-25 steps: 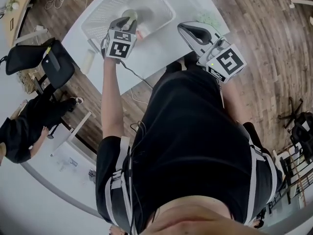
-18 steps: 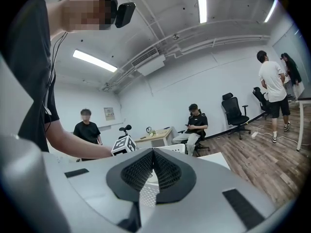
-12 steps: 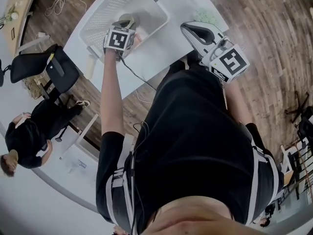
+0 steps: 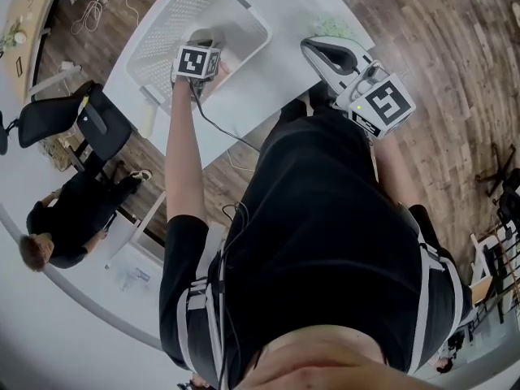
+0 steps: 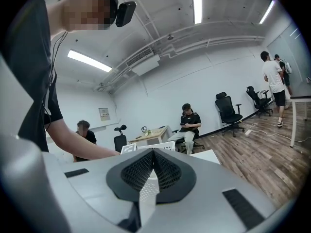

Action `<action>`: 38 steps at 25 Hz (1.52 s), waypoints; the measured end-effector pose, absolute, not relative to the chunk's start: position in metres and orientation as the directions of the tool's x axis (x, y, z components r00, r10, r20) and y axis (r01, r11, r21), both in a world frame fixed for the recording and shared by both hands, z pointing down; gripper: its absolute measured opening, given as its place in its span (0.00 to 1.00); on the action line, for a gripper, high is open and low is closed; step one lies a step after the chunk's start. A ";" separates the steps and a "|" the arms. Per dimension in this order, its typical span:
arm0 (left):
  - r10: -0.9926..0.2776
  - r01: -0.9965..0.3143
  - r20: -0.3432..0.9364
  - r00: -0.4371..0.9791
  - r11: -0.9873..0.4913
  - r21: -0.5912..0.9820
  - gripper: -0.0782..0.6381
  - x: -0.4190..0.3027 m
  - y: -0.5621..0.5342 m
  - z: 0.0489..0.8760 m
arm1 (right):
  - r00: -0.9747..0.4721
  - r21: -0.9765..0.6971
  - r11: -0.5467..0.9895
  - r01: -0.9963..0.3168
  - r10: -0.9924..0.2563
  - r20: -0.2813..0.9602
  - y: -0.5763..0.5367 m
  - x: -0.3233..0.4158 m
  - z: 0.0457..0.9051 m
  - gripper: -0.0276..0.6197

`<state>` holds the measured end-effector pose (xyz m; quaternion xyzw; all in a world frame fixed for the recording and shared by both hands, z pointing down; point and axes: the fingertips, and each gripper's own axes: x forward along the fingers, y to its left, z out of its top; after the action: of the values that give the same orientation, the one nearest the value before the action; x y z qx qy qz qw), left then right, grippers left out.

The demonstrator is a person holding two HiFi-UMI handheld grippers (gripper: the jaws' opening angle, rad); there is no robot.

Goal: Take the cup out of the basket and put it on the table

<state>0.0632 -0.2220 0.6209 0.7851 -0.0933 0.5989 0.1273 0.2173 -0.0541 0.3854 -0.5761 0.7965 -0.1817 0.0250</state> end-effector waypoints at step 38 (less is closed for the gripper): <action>-0.082 -0.311 0.898 0.432 -0.948 0.063 0.17 0.072 -0.222 0.551 | -0.433 -0.300 0.374 -0.877 -0.887 0.161 -0.075 0.196 0.379 0.07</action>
<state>0.0722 -0.2222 0.5509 0.8391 -0.1170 0.5198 0.1101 0.1959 -0.0755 0.3794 -0.5321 0.8288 -0.1724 0.0134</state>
